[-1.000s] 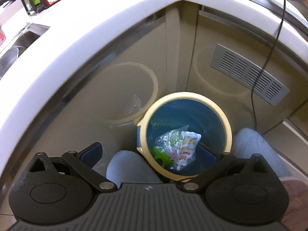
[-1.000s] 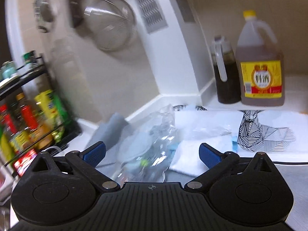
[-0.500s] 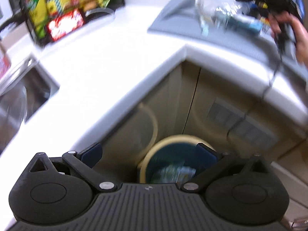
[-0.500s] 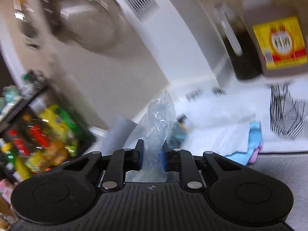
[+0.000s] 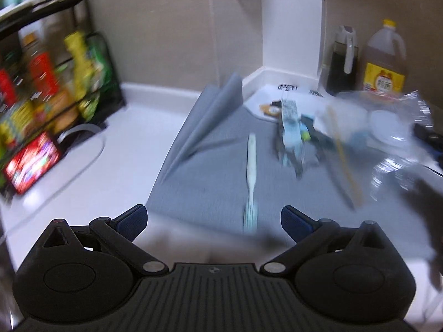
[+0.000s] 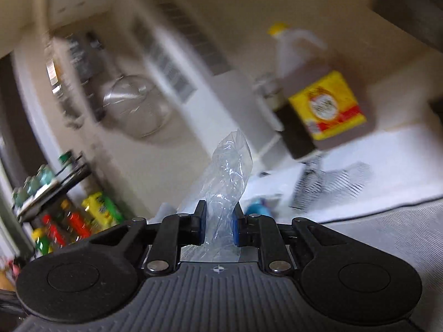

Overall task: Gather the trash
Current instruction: 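Grasp the white pen with the left tool while the right tool grasps a clear bag, then carry the white pen and clear bag down over the trash bin with both tools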

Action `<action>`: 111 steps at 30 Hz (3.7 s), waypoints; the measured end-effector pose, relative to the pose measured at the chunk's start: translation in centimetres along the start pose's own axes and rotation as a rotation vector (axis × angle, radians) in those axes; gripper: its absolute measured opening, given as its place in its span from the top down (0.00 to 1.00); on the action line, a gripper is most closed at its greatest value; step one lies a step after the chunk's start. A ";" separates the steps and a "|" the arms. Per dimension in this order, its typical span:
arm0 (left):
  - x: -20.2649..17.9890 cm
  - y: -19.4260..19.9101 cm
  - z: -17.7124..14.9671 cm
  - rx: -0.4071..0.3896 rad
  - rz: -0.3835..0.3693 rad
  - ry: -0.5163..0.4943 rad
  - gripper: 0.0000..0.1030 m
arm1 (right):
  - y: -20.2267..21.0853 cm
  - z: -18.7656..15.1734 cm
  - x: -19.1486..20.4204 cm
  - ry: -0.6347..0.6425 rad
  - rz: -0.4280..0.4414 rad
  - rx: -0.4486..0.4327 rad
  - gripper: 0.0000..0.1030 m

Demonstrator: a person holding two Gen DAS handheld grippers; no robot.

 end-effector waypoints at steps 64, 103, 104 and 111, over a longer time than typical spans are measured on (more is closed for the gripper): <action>9.6 20.2 -21.6 -0.020 0.003 0.130 0.87 | 16.1 -6.1 16.9 0.219 0.192 0.158 0.81; 5.9 13.5 -33.4 0.243 -0.119 0.217 0.87 | 18.0 -26.1 16.5 0.367 0.001 0.681 0.81; 5.9 13.2 -33.3 0.247 -0.123 0.220 0.87 | 17.9 -26.2 16.5 0.371 0.000 0.683 0.81; 5.4 10.4 -33.4 0.295 -0.149 0.243 0.87 | 16.2 -27.6 15.6 0.380 -0.030 0.725 0.81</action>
Point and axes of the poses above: each gripper's, at about its wrist camera, not at the fingertips, and y roughly against the way its jaws point, x to its left, z to its top, the point moved 8 cm from there along -y, roughly the way its jaws point, and after that the axes turned 5 degrees about z, right-handed, at the moved point
